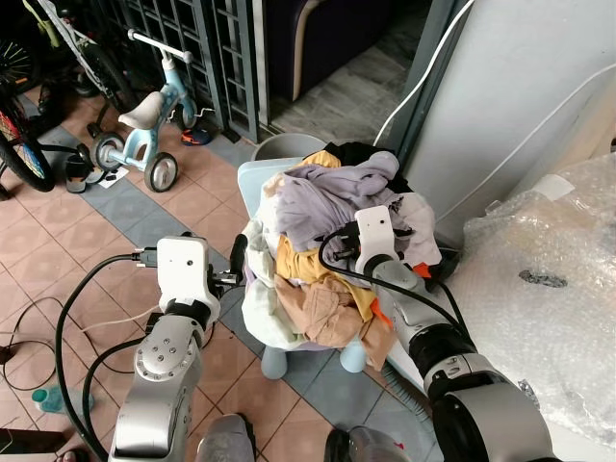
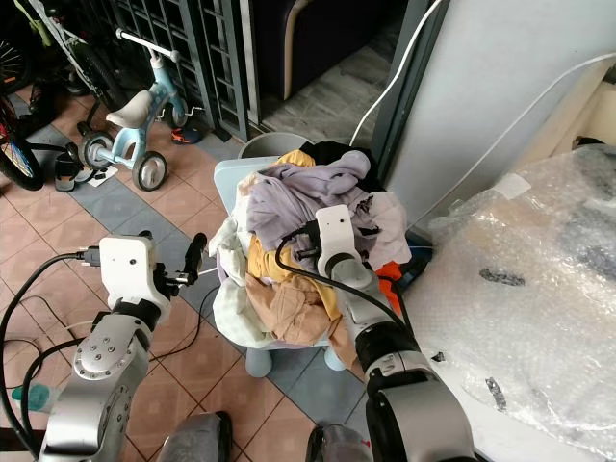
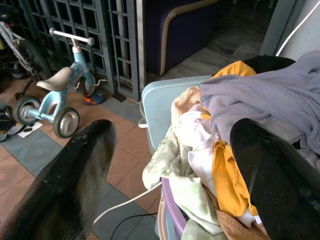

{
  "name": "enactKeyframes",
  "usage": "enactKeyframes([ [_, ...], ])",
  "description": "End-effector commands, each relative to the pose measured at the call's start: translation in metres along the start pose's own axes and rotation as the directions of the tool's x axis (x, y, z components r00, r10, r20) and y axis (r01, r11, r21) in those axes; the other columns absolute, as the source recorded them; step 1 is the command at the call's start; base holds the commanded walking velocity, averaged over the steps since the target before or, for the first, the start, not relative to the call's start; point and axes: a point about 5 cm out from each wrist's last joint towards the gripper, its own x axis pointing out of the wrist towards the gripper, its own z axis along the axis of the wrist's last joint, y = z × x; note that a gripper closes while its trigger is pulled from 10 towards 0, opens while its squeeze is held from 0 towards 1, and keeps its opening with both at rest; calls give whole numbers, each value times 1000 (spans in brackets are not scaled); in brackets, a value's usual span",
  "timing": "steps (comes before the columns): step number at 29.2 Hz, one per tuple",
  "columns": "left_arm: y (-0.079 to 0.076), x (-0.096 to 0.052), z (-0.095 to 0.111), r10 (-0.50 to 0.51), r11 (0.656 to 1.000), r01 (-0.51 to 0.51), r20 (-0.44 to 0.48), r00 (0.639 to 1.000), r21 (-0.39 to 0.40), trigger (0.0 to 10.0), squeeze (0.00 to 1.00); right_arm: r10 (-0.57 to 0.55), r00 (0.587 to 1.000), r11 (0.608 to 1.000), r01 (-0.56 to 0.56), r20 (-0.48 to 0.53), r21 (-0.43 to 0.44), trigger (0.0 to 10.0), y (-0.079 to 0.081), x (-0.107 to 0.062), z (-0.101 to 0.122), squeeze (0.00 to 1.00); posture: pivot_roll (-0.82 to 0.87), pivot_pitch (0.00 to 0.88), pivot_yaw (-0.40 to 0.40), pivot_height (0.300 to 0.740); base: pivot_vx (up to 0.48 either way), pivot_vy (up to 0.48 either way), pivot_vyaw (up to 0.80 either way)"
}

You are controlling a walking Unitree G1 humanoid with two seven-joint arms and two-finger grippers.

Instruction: Clothes washing

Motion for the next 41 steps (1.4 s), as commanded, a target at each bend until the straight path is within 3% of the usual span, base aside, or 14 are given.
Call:
enactKeyframes([
  [1,1,1,0,12,1000,-12,4,1000,4,10000,0,-7,999,1000,5,49,28,0,-3,-1,8,0,154,127,-42,740,0,0,0],
  [8,-2,4,-1,13,1000,-13,13,1000,3,10000,0,-2,959,999,-10,282,41,0,-1,-8,45,0,149,136,-46,740,0,0,0],
  [11,-8,5,-2,5,1000,-5,10,1000,4,10000,0,-21,924,1000,11,381,27,0,-2,-19,58,0,129,124,-54,740,0,0,0],
  [13,-9,6,-2,15,1000,-15,7,1000,10,10000,0,-48,911,999,41,410,26,0,-8,-26,60,0,120,119,-61,740,0,0,0],
  [19,-7,10,-7,101,993,-101,-11,995,57,10000,0,-150,807,981,195,570,-17,0,-43,-74,77,0,90,102,-58,740,0,0,0],
  [21,-7,10,-7,101,993,-101,-11,995,57,10000,0,-150,807,981,195,570,-17,0,-43,-74,77,0,90,102,-58,740,0,0,0],
  [23,-9,13,-5,76,995,-77,10,997,57,10000,0,-180,775,968,251,606,-33,0,-50,-86,86,0,72,93,-43,740,0,0,0],
  [29,-13,16,-2,65,996,-66,31,997,56,10000,0,-195,772,963,267,605,-30,0,-51,-91,93,0,67,86,-33,740,0,0,0],
  [30,-15,17,-2,61,996,-63,32,998,58,10000,0,-198,784,963,268,589,-33,4431,-51,-89,92,0,70,86,-30,740,0,0,0],
  [31,-18,17,-2,49,997,-51,37,998,61,10000,0,-210,802,963,270,559,-25,10000,-51,-85,89,0,79,84,-31,740,0,0,0],
  [41,-9,16,-3,86,994,-87,28,996,64,10000,0,-169,824,976,216,541,-23,10000,-37,-75,90,0,106,87,-33,740,0,0,-629],
])
